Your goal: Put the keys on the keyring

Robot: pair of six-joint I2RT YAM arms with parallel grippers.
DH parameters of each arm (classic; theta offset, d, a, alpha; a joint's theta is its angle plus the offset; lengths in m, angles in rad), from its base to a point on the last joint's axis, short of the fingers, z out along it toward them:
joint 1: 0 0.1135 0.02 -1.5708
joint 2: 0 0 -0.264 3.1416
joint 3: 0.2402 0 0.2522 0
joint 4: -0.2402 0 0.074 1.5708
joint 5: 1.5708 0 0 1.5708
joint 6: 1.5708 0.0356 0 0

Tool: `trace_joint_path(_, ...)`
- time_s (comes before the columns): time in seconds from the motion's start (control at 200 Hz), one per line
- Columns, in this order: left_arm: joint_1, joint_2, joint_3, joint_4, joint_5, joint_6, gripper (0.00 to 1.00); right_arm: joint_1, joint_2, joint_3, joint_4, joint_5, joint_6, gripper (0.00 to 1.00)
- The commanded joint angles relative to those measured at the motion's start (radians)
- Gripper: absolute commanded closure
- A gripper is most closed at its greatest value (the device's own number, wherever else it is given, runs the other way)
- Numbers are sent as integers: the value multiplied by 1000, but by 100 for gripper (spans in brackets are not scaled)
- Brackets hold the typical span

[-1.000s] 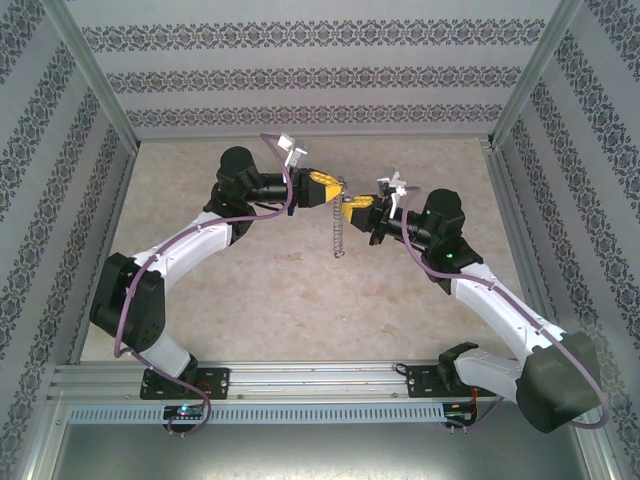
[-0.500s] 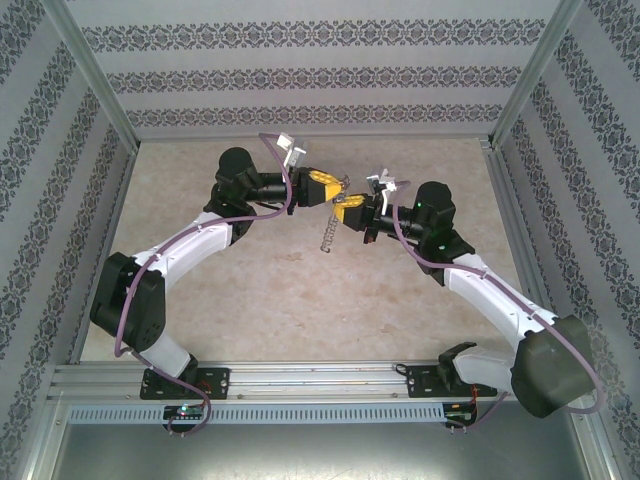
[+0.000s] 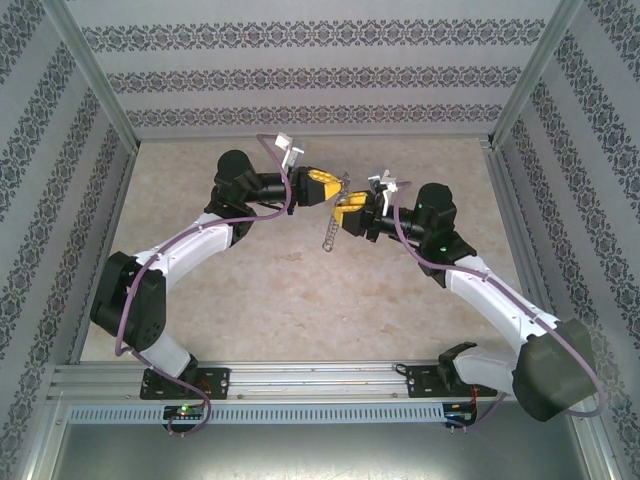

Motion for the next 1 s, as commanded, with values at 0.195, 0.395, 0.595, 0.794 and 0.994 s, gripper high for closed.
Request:
trace_joint_path(0.195, -8, -9, -4, 112, -11, -13, 100, -87, -158, -90, 10, 34, 55, 48)
trace_joint_path(0.395, -9, -4, -6, 115, -14, -16, 100, -97, -167, -57, 57, 81, 145, 49)
trace_joint_path(0.595, -8, -4, -14, 109, -20, -13, 100, -94, -100, -2, 176, 68, 287, 51)
trace_joint_path(0.794, -9, -2, -8, 106, -19, -16, 100, -78, -66, 35, 224, 38, 328, 52)
trace_joint_path(0.994, -9, 2, -4, 110, -19, -22, 100, -57, -32, 58, 239, 23, 327, 54)
